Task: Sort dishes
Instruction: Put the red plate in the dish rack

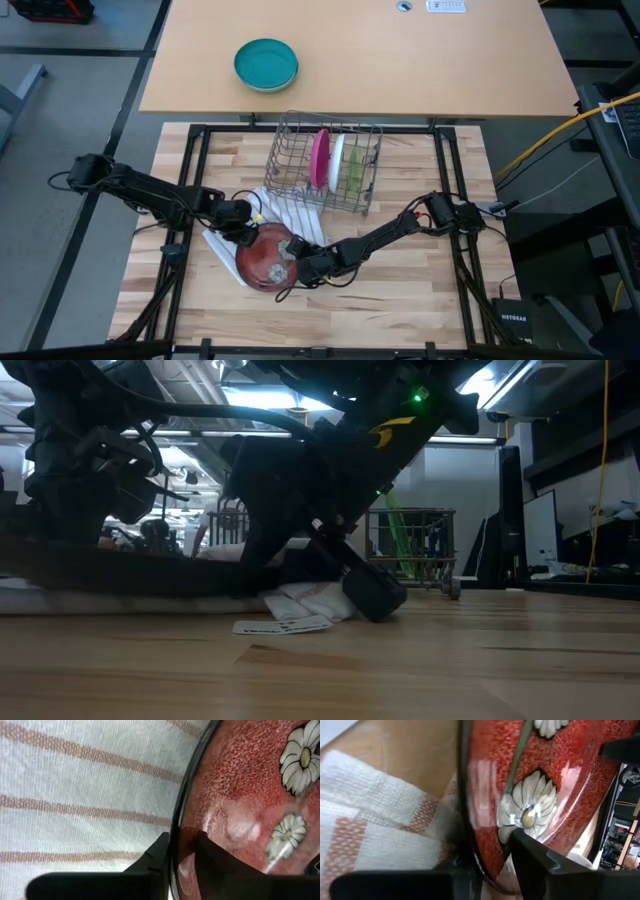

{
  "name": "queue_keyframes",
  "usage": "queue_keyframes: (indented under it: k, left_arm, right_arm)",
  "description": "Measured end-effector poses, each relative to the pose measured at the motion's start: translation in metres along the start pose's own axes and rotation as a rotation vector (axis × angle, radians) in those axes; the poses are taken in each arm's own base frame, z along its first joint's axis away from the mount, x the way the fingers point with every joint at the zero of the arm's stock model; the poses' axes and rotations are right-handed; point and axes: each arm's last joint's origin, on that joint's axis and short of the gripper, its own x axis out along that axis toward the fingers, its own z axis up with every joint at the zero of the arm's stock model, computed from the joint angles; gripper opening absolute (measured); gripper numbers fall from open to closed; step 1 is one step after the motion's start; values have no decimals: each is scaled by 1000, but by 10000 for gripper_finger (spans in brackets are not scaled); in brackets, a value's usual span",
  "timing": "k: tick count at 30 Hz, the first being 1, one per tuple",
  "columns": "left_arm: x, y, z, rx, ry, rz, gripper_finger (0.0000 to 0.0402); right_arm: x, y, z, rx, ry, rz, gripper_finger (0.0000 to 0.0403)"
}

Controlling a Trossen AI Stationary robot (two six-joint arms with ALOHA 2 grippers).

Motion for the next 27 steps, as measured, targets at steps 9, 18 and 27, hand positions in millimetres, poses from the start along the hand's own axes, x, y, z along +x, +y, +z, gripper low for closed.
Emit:
queue_keyframes:
  k: [9,18,27]
  left_arm:
    - [0,0,0,16,0,2,42]
    - [0,-1,1,24,-18,-4,36]
    - [1,-7,3,69,-49,-74,35]
  right_arm:
    - [-2,-2,0,11,18,-28,149]
    - [-14,-16,2,-9,24,11,153]
    - [-21,-20,1,-43,55,69,154]
